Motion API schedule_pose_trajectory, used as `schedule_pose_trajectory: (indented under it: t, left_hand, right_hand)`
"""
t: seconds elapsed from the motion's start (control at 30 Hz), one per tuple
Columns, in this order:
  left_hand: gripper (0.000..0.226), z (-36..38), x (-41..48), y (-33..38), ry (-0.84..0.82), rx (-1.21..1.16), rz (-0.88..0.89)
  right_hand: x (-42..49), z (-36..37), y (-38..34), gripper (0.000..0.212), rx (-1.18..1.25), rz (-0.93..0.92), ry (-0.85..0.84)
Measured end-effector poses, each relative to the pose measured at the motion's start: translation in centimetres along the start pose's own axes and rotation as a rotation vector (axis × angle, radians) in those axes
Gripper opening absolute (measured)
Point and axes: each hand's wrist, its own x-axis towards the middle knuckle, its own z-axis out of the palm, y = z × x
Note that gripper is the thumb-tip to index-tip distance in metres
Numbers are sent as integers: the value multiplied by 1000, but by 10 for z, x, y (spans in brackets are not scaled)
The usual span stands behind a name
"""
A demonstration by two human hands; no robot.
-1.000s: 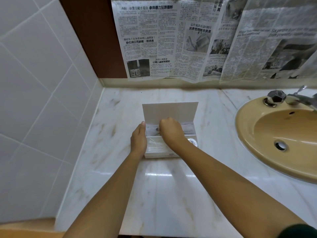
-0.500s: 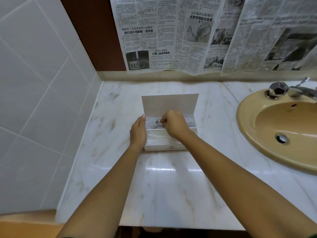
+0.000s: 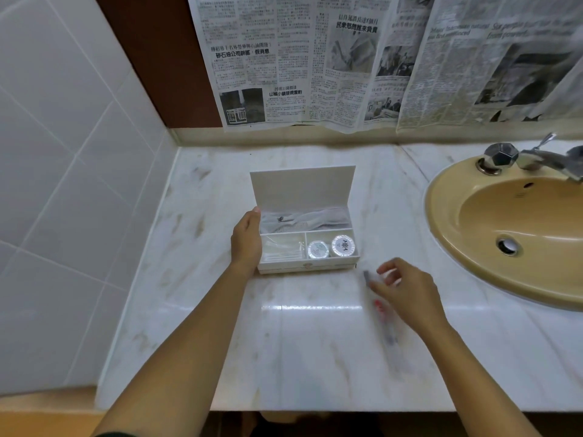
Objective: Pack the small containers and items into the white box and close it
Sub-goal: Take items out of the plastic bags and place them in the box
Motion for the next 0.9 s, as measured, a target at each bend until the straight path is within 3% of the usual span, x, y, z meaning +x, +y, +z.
schedule_pose_trajectory:
  t: [0.13,0.4,0.53,0.67,0.8,0.9]
  left_hand:
    - [28,0,0,1,-3,9,0]
    - [32,0,-3,3,4,24,3]
    - [35,-1,-2,2,-7,21,-2]
    - [38,-2,-2,2,-12,20,4]
    - [39,-2,-1,-1,-11,24,12]
    - [41,-2,1,-3,1,25,-3]
  right_hand:
    - [-13,8,12,43,-155,71,-69]
    - [7,-3,10,9,101,58,98]
    - [23,-32,-29,10,413,-88,185]
    - [37,-56,-98,7,716,-316,169]
    - [59,-49,-149,12,729,-490,73]
    - [72,-22,-162,10,566,-523,6]
